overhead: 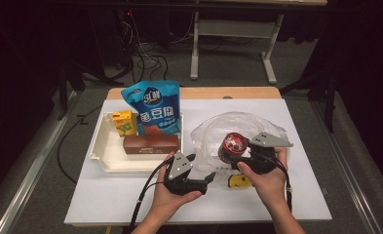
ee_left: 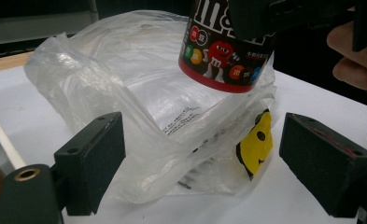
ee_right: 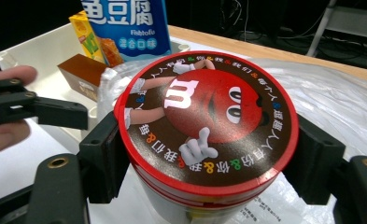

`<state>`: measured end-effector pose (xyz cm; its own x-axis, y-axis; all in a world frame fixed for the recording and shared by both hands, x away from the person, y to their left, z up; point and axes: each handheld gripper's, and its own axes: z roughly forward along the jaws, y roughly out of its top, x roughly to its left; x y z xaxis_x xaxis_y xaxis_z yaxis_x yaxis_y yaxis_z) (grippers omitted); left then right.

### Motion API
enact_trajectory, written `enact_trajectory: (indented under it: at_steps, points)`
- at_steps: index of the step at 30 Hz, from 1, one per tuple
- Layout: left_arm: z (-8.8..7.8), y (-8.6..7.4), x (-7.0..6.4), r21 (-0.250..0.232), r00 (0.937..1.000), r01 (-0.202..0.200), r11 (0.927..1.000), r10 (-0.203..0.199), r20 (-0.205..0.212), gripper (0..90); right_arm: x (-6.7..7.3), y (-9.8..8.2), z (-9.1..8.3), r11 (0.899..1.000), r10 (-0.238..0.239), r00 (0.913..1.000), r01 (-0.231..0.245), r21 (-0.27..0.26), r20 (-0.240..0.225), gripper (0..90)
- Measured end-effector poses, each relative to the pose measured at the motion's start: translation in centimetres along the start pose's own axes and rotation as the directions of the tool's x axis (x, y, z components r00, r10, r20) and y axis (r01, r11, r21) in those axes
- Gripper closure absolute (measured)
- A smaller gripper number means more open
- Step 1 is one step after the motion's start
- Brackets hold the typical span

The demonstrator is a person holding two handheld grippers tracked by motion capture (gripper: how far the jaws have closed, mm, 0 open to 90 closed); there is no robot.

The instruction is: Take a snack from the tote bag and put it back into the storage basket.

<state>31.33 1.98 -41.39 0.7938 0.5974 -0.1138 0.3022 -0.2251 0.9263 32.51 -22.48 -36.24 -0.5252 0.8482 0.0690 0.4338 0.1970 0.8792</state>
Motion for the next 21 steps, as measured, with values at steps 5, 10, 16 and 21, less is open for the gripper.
enact_trajectory:
  at_steps: [5, 10, 16, 21]
  points:
    - [0.5, 0.1, -0.5, -0.002, 0.9999, -0.014, 0.9999, 0.014, 0.004, 15.1, 0.5, 0.2, -0.1, 1.000, -0.003, 0.9998, 0.003, -0.002, -0.020, 26.7]
    - [0.9, 0.6, -1.0, -0.027, 0.9959, -0.089, 0.9957, 0.088, -0.019, 15.1, 1.0, 0.3, 0.0, 1.000, -0.009, 0.9994, 0.009, 0.002, -0.034, 26.7]
    - [1.1, 1.1, -1.9, -0.037, 0.9951, -0.096, 0.9947, 0.095, -0.029, 15.6, 1.7, 0.4, -0.1, 1.000, -0.008, 0.9988, 0.009, 0.008, -0.049, 26.7]
    - [1.4, 1.3, -2.0, -0.032, 0.9943, -0.104, 0.9940, 0.103, -0.026, 15.6, 2.2, 0.4, -0.2, 1.000, -0.023, 0.9976, 0.024, 0.013, -0.065, 26.7]
